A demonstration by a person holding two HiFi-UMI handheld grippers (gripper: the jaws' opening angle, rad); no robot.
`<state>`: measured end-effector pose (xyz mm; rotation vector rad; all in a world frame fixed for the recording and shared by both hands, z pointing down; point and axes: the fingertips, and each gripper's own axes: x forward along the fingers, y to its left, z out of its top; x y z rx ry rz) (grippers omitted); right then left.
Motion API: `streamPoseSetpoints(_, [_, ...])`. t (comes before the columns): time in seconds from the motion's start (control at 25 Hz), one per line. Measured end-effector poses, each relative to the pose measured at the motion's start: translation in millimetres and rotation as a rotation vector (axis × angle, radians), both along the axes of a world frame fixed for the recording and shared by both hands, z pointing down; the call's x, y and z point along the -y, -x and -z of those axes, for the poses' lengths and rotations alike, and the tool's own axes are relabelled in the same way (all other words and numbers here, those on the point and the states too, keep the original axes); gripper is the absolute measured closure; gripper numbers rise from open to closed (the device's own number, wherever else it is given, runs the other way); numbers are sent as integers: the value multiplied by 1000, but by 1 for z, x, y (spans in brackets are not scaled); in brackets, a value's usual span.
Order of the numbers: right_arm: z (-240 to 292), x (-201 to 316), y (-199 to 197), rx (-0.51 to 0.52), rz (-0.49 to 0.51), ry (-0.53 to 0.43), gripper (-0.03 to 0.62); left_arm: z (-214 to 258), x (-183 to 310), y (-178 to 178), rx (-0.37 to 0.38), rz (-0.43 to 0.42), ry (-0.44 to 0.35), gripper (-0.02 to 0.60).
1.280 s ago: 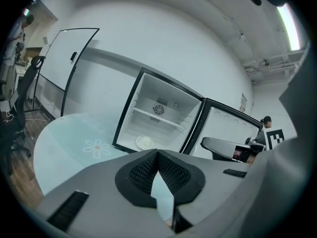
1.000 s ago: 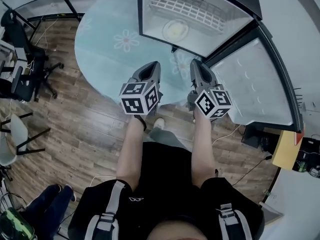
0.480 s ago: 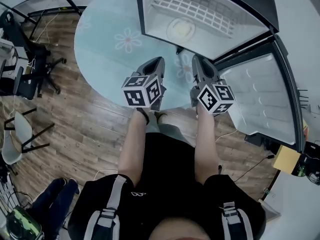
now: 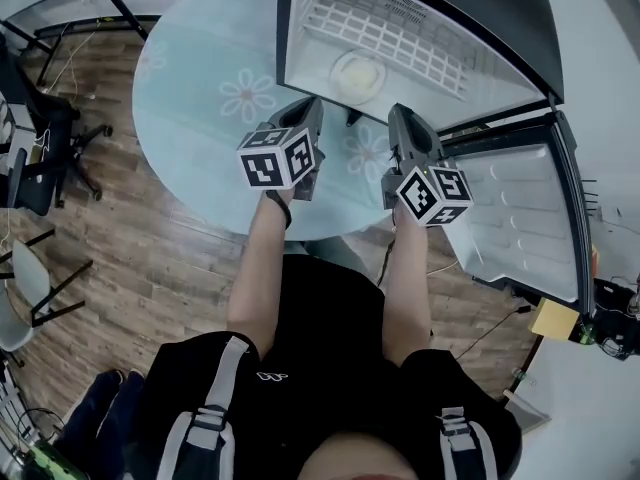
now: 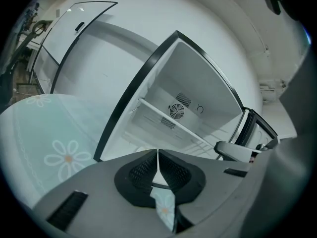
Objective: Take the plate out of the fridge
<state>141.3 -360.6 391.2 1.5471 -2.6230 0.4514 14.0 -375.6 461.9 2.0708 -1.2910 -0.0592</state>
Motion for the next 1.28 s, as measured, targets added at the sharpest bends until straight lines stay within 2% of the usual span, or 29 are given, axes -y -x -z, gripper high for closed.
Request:
streamPoseSetpoints(0.08, [-3,3,-4,-13,-16,4,594,-2,9,2,-2,-11,1,529])
streamPoseSetpoints(0.32, [-11,20,-8,-42,-55,26,594,-22,22,-9,2,-63,45,529])
streamPoseSetpoints(0.36, [-15,26,-7,-45,-61,36,594,-26,25,-11,4,-73,54,517])
streamPoseSetpoints(0.4, [-21,31,-7,-44,-65,52,591,-31,30,-12,8,-82,65,476])
streamPoseSetpoints(0.48, [-37,40,-6,-32,-64,101,497,-42,39,-13,24,-91,90,428])
streamPoseSetpoints(0.52, [-45,44,-7,-26,-63,127,476,-47,43,-12,30,-88,102,428])
streamPoseSetpoints(0.64, [-69,53,-17,-13,-84,186,473,-61,50,-13,41,-77,139,428])
streamPoseSetpoints(0.76, [-86,68,-30,2,-128,211,473,-64,61,-22,22,-79,144,428])
streamPoseSetpoints(0.92, [-109,75,-33,6,-145,246,473,-79,71,-30,52,-97,160,428])
streamPoseSetpoints(1.28, [-153,83,-53,24,-167,337,473,-113,90,-33,97,-60,198,428])
